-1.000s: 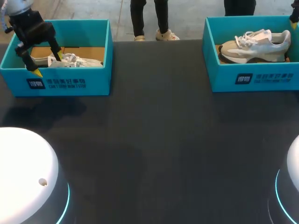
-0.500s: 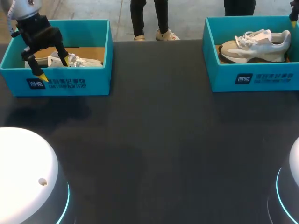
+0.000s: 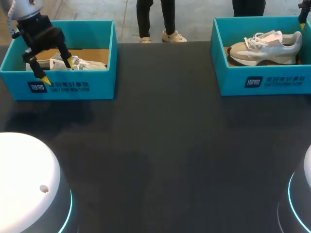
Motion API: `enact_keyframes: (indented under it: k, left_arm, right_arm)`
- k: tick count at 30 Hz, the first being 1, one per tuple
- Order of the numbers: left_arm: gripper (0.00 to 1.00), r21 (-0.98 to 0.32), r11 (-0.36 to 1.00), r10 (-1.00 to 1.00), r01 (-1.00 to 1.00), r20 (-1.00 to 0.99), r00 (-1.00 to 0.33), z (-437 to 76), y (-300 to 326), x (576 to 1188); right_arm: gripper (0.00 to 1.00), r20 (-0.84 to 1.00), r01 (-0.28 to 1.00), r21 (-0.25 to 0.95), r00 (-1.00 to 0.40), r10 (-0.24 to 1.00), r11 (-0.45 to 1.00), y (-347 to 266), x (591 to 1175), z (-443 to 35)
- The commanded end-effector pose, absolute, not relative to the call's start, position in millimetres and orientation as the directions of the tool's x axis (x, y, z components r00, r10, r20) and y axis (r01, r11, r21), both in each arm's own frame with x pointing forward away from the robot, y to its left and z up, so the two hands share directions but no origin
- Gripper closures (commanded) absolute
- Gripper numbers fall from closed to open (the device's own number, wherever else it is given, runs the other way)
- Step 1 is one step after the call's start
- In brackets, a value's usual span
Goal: Take the shoe out of the shoebox, open the shoe tongue, remove and reinsert the insole, then place the shoe into the shoebox
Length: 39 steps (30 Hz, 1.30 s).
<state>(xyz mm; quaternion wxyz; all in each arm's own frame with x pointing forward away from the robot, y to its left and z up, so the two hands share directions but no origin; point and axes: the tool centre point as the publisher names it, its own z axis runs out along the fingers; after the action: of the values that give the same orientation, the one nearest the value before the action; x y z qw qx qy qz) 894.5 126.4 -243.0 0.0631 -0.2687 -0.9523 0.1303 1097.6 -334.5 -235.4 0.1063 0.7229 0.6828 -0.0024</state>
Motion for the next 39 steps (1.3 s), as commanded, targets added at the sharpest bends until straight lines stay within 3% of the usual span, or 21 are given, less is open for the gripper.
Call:
enact_keyframes:
  k: [1, 4, 6, 8, 9, 10, 11, 39]
  left_arm:
    - [0.0, -0.28, 0.822, 0.528, 0.496, 0.047, -0.848, -243, 127, 893]
    - [0.0, -0.28, 0.822, 0.528, 0.496, 0.047, -0.848, -243, 127, 893]
    - [0.0, -0.28, 0.822, 0.528, 0.496, 0.047, -0.848, -243, 127, 893]
    - [0.0, -0.28, 0.822, 0.528, 0.496, 0.047, -0.848, -243, 127, 893]
    - [0.0, -0.28, 0.822, 0.528, 0.496, 0.047, -0.848, -243, 127, 893]
    - [0.0, -0.28, 0.822, 0.528, 0.496, 0.047, -0.848, -243, 127, 893]
    - [0.0, -0.28, 0.822, 0.528, 0.496, 0.047, -0.848, -243, 127, 893]
    - [0.0, -0.28, 0.822, 0.528, 0.496, 0.047, -0.848, -243, 127, 893]
  right_arm:
    - [0.22, -0.148, 0.99, 0.135, 0.07, 0.986, -0.05, -335, 1114, -247]
    - [0.21, -0.147, 0.989, 0.14, 0.078, 0.986, -0.058, -335, 1119, -253]
    - [0.31, -0.146, 0.988, 0.144, 0.083, 0.986, -0.062, -335, 1123, -256]
    - [0.33, -0.139, 0.987, 0.147, 0.088, 0.986, -0.068, -335, 1126, -260]
    - [0.39, -0.133, 0.987, 0.147, 0.091, 0.987, -0.071, -329, 1125, -259]
    - [0.53, -0.131, 0.987, 0.146, 0.091, 0.987, -0.072, -328, 1125, -260]
    - [0.55, -0.126, 0.987, 0.144, 0.091, 0.988, -0.073, -332, 1129, -266]
    - [0.55, -0.1, 0.992, 0.089, 0.093, 0.991, -0.084, -335, 1159, -308]
